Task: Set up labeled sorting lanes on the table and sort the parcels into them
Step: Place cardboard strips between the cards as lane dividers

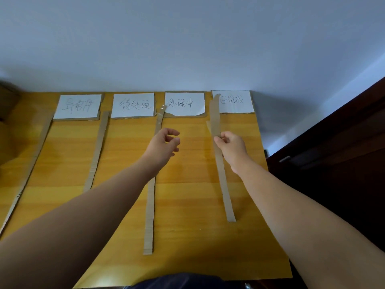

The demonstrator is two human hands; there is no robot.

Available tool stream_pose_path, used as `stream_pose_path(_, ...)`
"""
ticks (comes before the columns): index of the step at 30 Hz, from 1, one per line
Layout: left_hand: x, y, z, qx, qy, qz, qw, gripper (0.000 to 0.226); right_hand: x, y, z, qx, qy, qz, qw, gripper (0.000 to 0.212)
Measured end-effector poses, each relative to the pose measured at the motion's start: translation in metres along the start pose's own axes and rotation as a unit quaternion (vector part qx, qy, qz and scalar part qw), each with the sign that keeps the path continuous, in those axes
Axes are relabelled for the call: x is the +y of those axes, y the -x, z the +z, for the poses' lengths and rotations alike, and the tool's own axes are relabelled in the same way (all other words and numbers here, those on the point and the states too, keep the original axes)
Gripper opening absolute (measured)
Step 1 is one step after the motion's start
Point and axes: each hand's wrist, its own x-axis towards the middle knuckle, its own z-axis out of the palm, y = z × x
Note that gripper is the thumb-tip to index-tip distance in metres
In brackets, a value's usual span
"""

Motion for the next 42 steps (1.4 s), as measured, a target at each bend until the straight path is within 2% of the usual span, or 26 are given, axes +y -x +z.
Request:
stream_pose_path(4,-0.009,-0.004,-0.001,0.001,-0.003,-0.018,1.0,0.014,0.006,-0.006,0.013,-0.012,0.006,-0.001,1.0,0.017)
stream_pose_path(8,-0.016,-0.006,-0.001,-0.003,-0.009,-0.037,0.999,0.016,0.026,-0.019,0.024,-0.014,0.032,0.108,0.994,0.024)
stream_pose_path(11,-0.02,-0.007,-0.002,-0.005,-0.011,-0.049,0.999,0.016,0.038,-0.022,0.026,-0.031,0.063,0.166,0.984,0.021)
stream_pose_path(14,-0.023,-0.009,-0.004,-0.004,-0.012,-0.055,0.998,0.016,0.041,-0.022,0.024,-0.017,0.082,0.173,0.981,0.023)
stream_pose_path(17,-0.024,-0.01,-0.004,-0.008,-0.016,-0.057,0.998,0.016,0.043,-0.024,0.021,-0.001,0.073,0.175,0.982,0.013)
stream_pose_path(21,-0.024,-0.01,-0.004,-0.008,-0.015,-0.057,0.998,0.017,0.048,-0.024,0.021,0.015,0.068,0.158,0.985,0.011)
stream_pose_path(27,-0.026,-0.01,-0.005,-0.008,-0.011,-0.06,0.998,0.016,0.05,-0.021,0.024,0.024,-0.015,0.175,0.984,0.011)
stream_pose_path(30,-0.028,-0.01,-0.007,-0.006,-0.009,-0.061,0.998,0.016,0.052,-0.019,0.025,0.025,-0.012,0.18,0.983,0.009)
stream_pose_path(36,-0.03,-0.008,-0.01,-0.002,-0.012,-0.061,0.998,0.019,0.051,-0.018,0.029,0.031,0.124,0.149,0.98,0.012)
stream_pose_path(42,-0.029,-0.002,-0.014,-0.001,-0.018,-0.054,0.998,0.017,0.044,-0.015,0.024,0.032,0.298,0.116,0.947,0.014)
